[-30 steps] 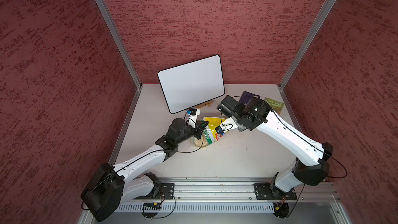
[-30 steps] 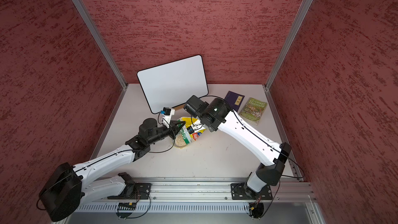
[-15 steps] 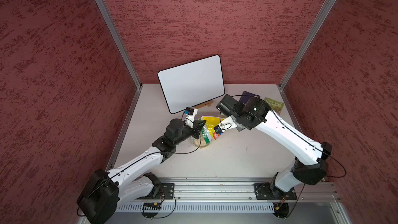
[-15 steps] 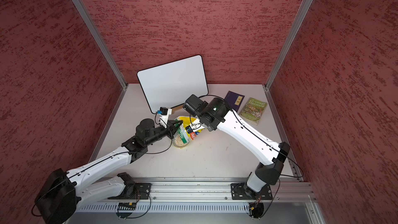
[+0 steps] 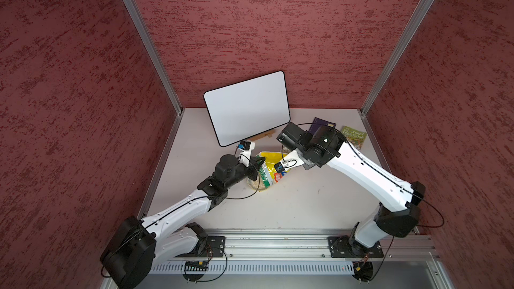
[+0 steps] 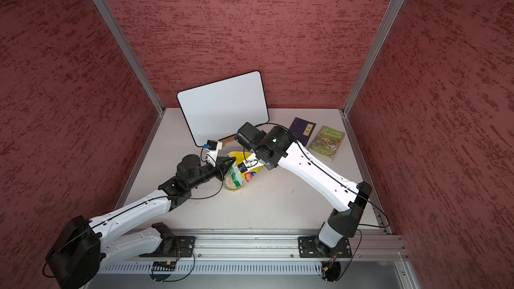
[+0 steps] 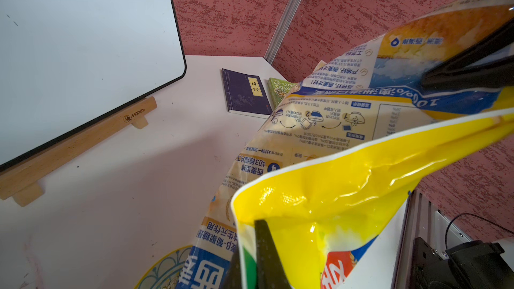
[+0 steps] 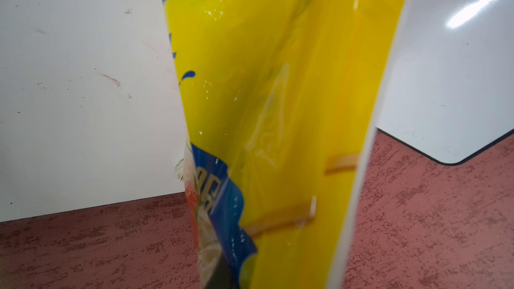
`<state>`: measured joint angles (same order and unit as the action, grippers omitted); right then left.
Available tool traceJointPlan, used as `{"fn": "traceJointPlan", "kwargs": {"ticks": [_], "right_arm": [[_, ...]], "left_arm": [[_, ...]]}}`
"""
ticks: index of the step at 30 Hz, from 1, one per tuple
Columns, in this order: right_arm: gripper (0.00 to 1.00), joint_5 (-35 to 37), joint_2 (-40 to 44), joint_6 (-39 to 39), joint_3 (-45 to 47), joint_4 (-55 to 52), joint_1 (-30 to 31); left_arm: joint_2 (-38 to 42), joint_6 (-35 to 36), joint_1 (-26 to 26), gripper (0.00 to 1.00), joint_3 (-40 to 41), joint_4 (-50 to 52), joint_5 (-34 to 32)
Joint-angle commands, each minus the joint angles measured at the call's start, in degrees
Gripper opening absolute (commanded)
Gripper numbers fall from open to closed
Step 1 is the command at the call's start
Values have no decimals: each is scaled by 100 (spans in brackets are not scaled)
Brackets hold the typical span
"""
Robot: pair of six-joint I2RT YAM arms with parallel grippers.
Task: Pour the oats into the breakfast bowl
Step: Pour the oats into the bowl.
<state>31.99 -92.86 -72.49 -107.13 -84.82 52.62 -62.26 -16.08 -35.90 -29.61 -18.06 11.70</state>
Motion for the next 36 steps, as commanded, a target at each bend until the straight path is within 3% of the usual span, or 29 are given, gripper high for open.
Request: {"fn": "traceJointPlan", "kwargs": {"ticks": [1,9,20,36], "right_arm": [[0,577,280,25,-337,400,-20],[0,773,388,7,-480,315,-24],[0,488,394,317,280,339,-24],[0,969,610,68,-311,238,-41]], "left_arm": [[-76,25,136,0,158,354,-285],[83,-137,98,0,-32,510,-68],[247,-186,75,0,414,510,-380],[256,21,66,0,-173,685,-211]]}}
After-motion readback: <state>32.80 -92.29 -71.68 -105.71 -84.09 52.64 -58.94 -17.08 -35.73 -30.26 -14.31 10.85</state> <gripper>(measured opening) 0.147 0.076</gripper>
